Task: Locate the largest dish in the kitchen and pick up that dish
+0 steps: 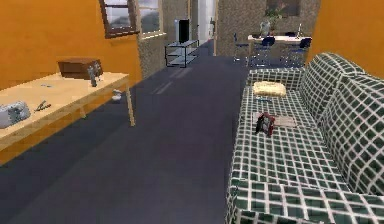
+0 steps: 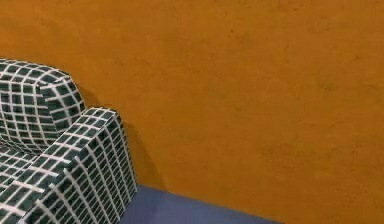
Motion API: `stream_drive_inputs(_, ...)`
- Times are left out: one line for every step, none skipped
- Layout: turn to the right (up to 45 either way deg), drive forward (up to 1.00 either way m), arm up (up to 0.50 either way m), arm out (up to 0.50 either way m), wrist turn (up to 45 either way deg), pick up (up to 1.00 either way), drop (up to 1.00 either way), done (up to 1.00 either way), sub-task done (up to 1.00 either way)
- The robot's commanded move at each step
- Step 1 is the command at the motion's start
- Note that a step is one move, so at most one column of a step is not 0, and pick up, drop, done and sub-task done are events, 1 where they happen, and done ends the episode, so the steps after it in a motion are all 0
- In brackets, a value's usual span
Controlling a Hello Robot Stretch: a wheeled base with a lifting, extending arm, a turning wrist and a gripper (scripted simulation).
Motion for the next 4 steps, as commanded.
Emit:
stream_drive_inputs(-36.0,0.00,0.00,0.00,0.0,0.00,0.00,0.00,0.00)
stream_drive_inputs(0.0,0.55,0.00,0.00,0.0,0.00,0.00,0.00,0.00)
stream_drive_inputs(45.0,0.00,0.00,0.00,0.0,0.00,0.00,0.00,0.00)
stream_drive_inputs(3.0,0.00,0.00,0.00,0.0,0.00,0.00,0.00,0.00)
